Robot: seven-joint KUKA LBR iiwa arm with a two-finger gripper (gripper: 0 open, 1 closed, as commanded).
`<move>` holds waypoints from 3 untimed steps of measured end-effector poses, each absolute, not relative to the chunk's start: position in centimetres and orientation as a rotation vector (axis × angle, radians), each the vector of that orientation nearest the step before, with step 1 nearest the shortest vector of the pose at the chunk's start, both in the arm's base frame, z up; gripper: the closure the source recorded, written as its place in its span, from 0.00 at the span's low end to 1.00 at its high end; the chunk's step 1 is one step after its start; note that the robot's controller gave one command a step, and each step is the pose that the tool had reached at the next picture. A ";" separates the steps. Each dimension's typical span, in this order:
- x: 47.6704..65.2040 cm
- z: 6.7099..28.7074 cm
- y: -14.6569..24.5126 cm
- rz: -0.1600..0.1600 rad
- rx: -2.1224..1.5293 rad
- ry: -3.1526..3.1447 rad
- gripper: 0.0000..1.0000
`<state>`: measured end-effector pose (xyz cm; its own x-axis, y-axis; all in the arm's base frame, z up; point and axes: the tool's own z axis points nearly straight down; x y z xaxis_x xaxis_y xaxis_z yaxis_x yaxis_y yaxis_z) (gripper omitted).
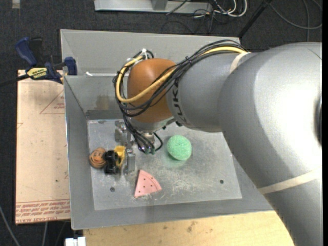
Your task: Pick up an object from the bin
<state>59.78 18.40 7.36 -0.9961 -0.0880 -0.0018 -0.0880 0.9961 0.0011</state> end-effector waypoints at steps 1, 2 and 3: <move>61.2 7.0 21.8 0.003 -0.636 3.074 1.00; 61.2 7.0 21.8 0.004 -0.635 3.074 1.00; 59.4 7.3 19.4 0.005 -0.791 3.037 1.00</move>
Offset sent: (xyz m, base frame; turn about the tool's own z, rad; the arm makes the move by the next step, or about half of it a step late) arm 0.0000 0.0000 0.0000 0.0000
